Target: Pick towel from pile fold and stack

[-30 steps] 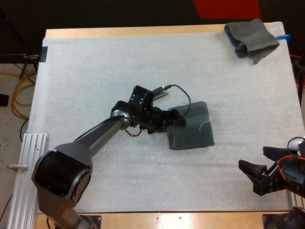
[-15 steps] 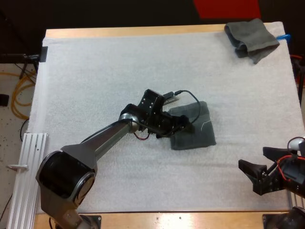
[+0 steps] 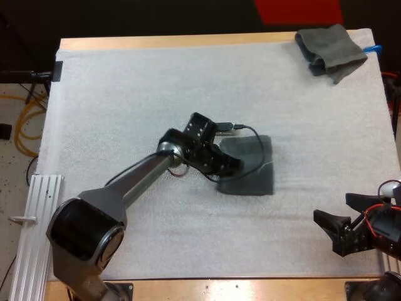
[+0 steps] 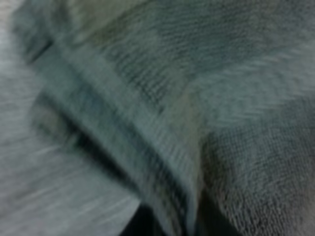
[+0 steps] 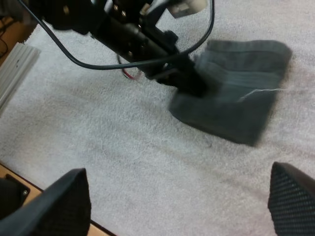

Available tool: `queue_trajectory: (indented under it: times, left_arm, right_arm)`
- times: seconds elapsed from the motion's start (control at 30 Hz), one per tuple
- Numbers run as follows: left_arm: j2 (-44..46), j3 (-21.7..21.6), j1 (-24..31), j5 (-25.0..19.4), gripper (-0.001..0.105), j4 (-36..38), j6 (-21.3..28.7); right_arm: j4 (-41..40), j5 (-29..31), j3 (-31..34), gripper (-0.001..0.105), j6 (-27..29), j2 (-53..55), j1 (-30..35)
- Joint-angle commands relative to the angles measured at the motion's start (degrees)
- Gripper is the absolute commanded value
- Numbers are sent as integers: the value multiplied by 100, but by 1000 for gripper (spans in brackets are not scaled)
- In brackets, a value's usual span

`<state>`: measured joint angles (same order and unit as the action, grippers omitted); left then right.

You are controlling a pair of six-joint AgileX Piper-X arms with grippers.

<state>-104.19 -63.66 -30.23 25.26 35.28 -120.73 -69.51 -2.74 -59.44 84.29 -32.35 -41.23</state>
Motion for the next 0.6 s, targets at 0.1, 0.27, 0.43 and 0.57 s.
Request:
queue_trajectory:
  times: [0.1,0.27,0.43,0.57]
  left_arm:
    - [257,-416,443,-1484,0,1557,1500]
    - [415,-564,1109,-2405,0,2330,2223]
    - [446,-564,2051,-3176,0,2774,2740]
    - [446,-564,2680,-3251,0,2898,2806]
  right_arm:
    - [26,-8,-22,72,-55,-2,-10]
    - [26,-165,-22,72,-55,-2,-10]
    - [26,-269,-22,72,-55,-2,-10]
    - [26,-270,-22,72,-55,-2,-10]
